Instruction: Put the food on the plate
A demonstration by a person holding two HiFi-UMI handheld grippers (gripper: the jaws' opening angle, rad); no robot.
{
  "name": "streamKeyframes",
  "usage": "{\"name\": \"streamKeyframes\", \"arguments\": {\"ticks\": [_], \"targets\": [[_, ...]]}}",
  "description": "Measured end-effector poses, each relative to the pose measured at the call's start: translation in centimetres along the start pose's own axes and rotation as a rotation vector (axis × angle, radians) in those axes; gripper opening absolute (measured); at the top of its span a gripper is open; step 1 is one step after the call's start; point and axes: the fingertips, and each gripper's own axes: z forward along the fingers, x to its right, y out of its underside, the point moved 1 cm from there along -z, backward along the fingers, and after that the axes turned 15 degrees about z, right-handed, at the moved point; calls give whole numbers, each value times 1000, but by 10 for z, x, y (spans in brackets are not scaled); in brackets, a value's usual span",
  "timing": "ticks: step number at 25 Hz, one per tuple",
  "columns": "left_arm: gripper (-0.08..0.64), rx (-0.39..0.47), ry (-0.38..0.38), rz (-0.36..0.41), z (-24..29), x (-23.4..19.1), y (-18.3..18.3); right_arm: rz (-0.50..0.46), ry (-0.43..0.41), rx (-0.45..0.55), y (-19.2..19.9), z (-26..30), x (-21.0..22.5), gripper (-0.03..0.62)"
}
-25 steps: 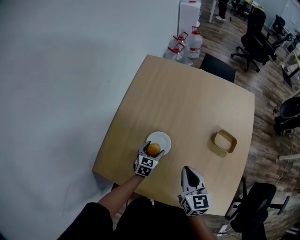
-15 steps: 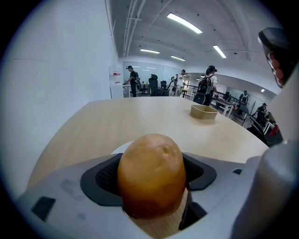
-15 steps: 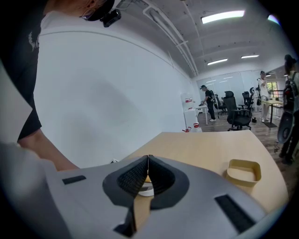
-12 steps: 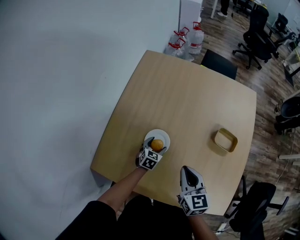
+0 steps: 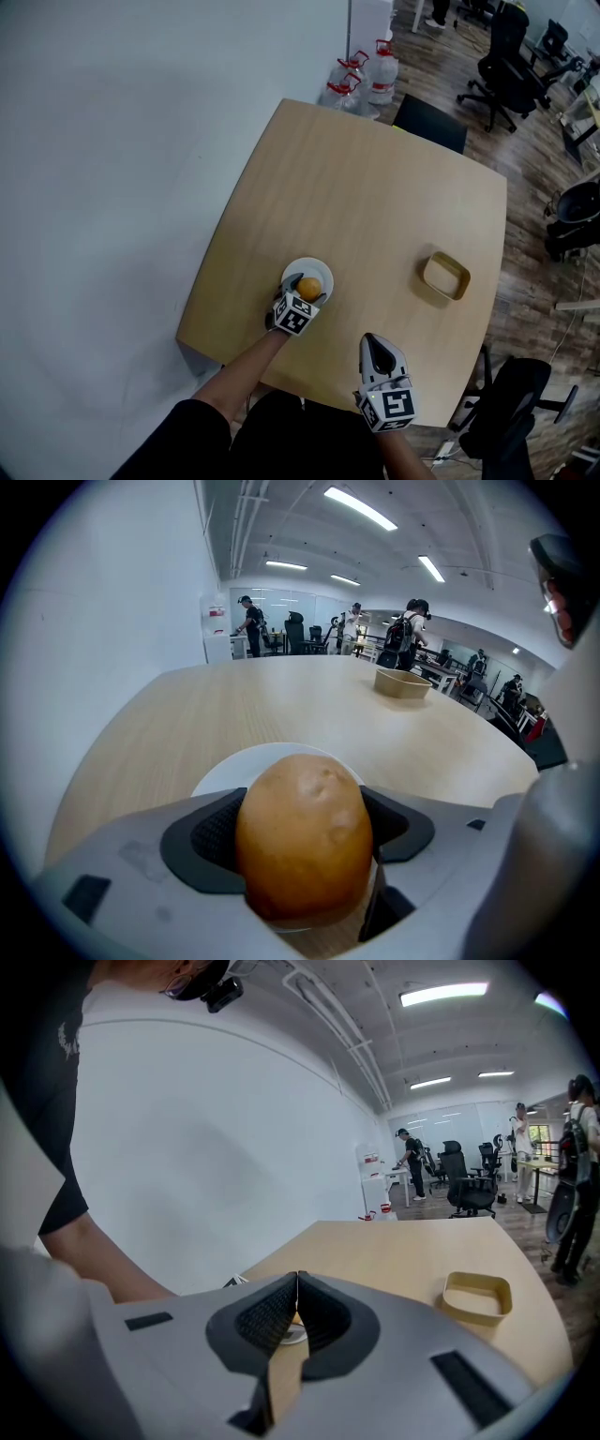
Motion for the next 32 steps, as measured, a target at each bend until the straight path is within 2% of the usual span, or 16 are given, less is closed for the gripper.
{"name": "streamKeyframes", "arguments": {"ticks": [7, 15, 20, 26, 32], "targets": [[334, 61, -31, -23, -7, -5, -8, 9, 1, -1, 3, -1, 4, 61], [334, 69, -52, -40, -19, -10, -10, 8, 16, 28, -8, -5, 9, 61], [336, 103, -78, -54, -35, -9, -17, 2, 21, 43, -9, -11, 6, 61], [335, 164, -96, -67, -65, -3, -27, -8, 14, 78, -9, -26, -13, 61], [334, 256, -117, -78, -118, 11, -36, -30, 24, 118, -4, -49, -32, 61]]}}
